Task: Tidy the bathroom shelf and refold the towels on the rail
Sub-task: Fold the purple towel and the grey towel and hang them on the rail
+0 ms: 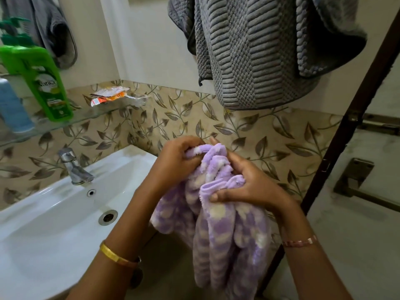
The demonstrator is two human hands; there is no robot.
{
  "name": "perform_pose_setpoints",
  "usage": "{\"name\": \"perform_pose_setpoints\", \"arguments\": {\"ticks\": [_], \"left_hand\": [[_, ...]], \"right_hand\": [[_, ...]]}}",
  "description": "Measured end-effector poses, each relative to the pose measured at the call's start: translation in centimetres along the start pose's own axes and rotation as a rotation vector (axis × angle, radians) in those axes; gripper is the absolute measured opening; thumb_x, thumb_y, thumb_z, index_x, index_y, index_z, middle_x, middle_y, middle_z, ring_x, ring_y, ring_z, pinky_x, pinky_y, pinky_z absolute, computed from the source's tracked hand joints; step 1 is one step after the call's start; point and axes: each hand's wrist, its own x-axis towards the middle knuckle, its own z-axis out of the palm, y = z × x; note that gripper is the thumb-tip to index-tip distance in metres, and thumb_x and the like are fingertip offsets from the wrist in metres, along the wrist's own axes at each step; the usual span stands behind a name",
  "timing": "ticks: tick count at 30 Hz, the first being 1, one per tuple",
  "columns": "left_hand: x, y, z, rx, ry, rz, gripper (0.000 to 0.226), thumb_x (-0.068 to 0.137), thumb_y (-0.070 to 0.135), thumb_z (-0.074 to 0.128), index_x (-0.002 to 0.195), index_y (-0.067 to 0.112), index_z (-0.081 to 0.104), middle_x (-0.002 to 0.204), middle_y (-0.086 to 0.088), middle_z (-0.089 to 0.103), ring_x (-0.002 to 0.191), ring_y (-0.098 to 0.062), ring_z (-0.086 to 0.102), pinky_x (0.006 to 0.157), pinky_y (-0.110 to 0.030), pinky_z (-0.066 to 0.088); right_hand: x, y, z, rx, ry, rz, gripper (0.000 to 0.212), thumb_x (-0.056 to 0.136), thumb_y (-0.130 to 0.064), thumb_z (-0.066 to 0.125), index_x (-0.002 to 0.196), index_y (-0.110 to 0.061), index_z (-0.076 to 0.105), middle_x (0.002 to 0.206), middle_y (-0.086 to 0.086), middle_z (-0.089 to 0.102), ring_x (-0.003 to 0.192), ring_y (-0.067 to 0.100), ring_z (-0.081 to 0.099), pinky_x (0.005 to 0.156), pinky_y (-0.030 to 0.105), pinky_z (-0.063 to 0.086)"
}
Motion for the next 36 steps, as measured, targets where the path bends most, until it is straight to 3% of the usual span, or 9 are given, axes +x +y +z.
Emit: {"name": "perform_pose_setpoints", "arguments": {"ticks": [5, 9, 11, 16, 21, 24, 28, 33, 36], "left_hand": [[-0.1, 1.2, -0.5, -0.083, -0.069, 0.011, 0.014, 0.074, 0.015, 0.055, 0.060, 0.016, 0.056, 0.059, 0.005, 0.048, 0.057, -0.006, 0.044, 0.055, -0.027, 0.036], [-0.5, 1.2, -0.7, -0.284, -0.153, -0.055, 0.009, 0.081, 0.015, 0.060, 0.087, 0.011, 0.066, 0.079, -0.002, 0.064, 0.075, -0.007, 0.056, 0.068, -0.023, 0.046], [-1.0, 0.4, -0.7, -0.308, -0.113, -0.123, 0.012, 0.083, 0.009, 0.063, 0.094, 0.013, 0.066, 0.093, -0.011, 0.068, 0.084, -0.011, 0.059, 0.077, -0.029, 0.049], [-3.4, -3.7, -1.7, -0.403, -0.065, -0.400, 0.014, 0.077, 0.015, 0.068, 0.065, 0.022, 0.068, 0.062, 0.009, 0.064, 0.061, -0.005, 0.057, 0.054, -0.014, 0.045], [-5.0, -4.8, -1.4, -0.717, 0.093, -0.501, 0.006, 0.075, 0.019, 0.065, 0.075, 0.017, 0.070, 0.070, 0.004, 0.070, 0.067, -0.013, 0.064, 0.060, -0.020, 0.051], [-4.5, -3.3, -1.1, -0.893, 0.098, -0.399, 0.032, 0.061, 0.044, 0.076, 0.082, 0.020, 0.072, 0.078, 0.003, 0.073, 0.072, -0.011, 0.068, 0.061, -0.021, 0.054], [-3.0, -1.2, -0.2, -0.769, 0.169, -0.364, 0.017, 0.073, 0.037, 0.069, 0.078, 0.021, 0.072, 0.074, 0.005, 0.071, 0.071, -0.012, 0.065, 0.065, -0.025, 0.054], [-2.3, 0.0, 1.9, -0.712, 0.171, -0.476, 0.014, 0.078, 0.030, 0.067, 0.073, 0.017, 0.071, 0.070, 0.000, 0.069, 0.070, -0.015, 0.064, 0.069, -0.033, 0.053], [-2.5, 0.3, 3.5, -0.658, 0.117, -0.526, 0.021, 0.081, 0.025, 0.066, 0.077, 0.004, 0.067, 0.072, -0.009, 0.066, 0.067, -0.017, 0.060, 0.066, -0.033, 0.048]], "right_hand": [[0.1, -0.6, 0.7, 0.210, 0.097, 0.005, 0.041, 0.066, -0.012, 0.076, 0.102, -0.028, 0.065, 0.092, -0.006, 0.071, 0.087, 0.008, 0.066, 0.073, 0.016, 0.051], [0.3, 0.0, 0.4, 0.259, 0.257, 0.033, 0.023, 0.063, -0.012, 0.076, 0.083, -0.020, 0.069, 0.079, -0.002, 0.072, 0.074, 0.013, 0.068, 0.064, 0.023, 0.054], [0.2, 0.4, -0.3, 0.321, 0.334, 0.066, 0.022, 0.061, -0.014, 0.077, 0.080, -0.021, 0.069, 0.078, -0.001, 0.073, 0.070, 0.015, 0.069, 0.059, 0.023, 0.053], [-0.5, 0.9, -2.9, 0.418, 0.423, 0.076, 0.031, 0.057, -0.020, 0.082, 0.086, -0.021, 0.070, 0.083, 0.004, 0.075, 0.073, 0.022, 0.071, 0.058, 0.027, 0.054], [-0.4, 1.8, -3.1, 0.437, 0.351, 0.108, 0.031, 0.057, -0.021, 0.081, 0.086, -0.023, 0.070, 0.083, 0.003, 0.074, 0.074, 0.020, 0.071, 0.059, 0.026, 0.054], [0.5, 2.5, -2.4, 0.207, 0.417, 0.134, 0.034, 0.059, -0.030, 0.084, 0.089, -0.025, 0.066, 0.079, -0.005, 0.073, 0.072, 0.006, 0.068, 0.061, 0.018, 0.051], [1.8, 3.6, -1.6, -0.330, 0.785, 0.213, 0.044, 0.066, -0.041, 0.077, 0.095, -0.029, 0.047, 0.055, -0.004, 0.046, 0.046, 0.008, 0.044, 0.046, 0.023, 0.036], [2.1, 3.5, -1.2, -0.219, 0.765, 0.301, 0.031, 0.072, -0.034, 0.075, 0.087, -0.015, 0.055, 0.069, 0.001, 0.055, 0.055, 0.011, 0.049, 0.047, 0.020, 0.038], [2.2, 3.1, -0.9, -0.113, 0.695, 0.368, 0.021, 0.075, -0.023, 0.074, 0.070, -0.019, 0.054, 0.094, 0.007, 0.060, 0.086, 0.018, 0.057, 0.073, 0.025, 0.042]]}}
